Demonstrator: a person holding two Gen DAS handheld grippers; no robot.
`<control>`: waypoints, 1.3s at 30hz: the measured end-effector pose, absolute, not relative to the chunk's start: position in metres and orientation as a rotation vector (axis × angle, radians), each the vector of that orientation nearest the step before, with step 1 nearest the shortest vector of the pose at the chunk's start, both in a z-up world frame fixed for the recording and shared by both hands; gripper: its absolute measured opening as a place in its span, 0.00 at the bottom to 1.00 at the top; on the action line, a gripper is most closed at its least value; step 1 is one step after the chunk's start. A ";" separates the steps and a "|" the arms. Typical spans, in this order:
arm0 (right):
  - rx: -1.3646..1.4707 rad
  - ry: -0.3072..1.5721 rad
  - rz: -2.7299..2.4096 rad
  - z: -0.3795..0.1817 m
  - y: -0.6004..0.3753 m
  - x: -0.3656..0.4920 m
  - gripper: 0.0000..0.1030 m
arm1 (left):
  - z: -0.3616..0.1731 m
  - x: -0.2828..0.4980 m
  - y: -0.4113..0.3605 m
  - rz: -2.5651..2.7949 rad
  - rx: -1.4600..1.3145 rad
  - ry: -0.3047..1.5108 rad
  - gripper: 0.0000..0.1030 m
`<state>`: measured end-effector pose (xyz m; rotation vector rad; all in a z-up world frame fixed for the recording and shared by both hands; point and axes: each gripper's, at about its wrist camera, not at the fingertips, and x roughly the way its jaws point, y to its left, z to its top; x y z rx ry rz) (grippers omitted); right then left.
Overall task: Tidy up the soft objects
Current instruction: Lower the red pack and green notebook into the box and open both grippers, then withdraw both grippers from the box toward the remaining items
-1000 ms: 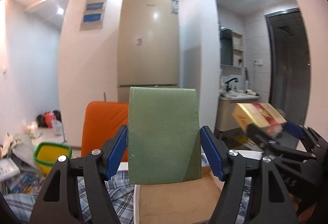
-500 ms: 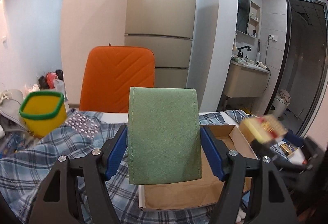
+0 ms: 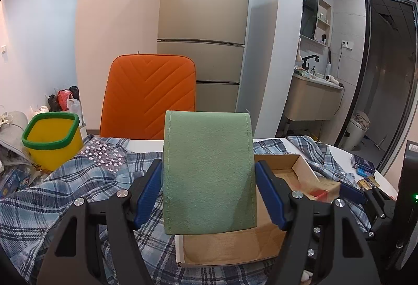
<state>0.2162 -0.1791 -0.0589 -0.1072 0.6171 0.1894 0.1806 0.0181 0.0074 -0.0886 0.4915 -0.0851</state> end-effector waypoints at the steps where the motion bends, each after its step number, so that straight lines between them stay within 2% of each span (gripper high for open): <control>1: -0.100 0.616 0.187 -0.059 -0.181 0.216 0.88 | 0.007 0.181 0.019 -0.085 -0.089 0.493 0.67; 14: -0.088 0.655 0.218 -0.061 -0.179 0.221 0.89 | 0.002 0.186 0.018 -0.090 -0.088 0.522 0.67; 23: -0.078 0.565 0.108 -0.043 -0.198 0.213 0.89 | -0.003 0.189 0.012 -0.119 -0.082 0.553 0.69; 24: -0.068 0.561 0.101 -0.041 -0.201 0.213 0.89 | -0.005 0.190 0.011 -0.122 -0.080 0.562 0.76; 25: -0.060 0.558 0.096 -0.039 -0.203 0.213 0.89 | -0.006 0.190 0.010 -0.123 -0.080 0.569 0.89; 27: -0.041 0.553 0.087 -0.037 -0.210 0.214 0.89 | -0.009 0.190 0.009 -0.105 -0.085 0.561 0.99; 39: -0.030 0.500 0.079 -0.016 -0.218 0.203 0.89 | 0.015 0.171 0.010 -0.082 -0.075 0.461 0.99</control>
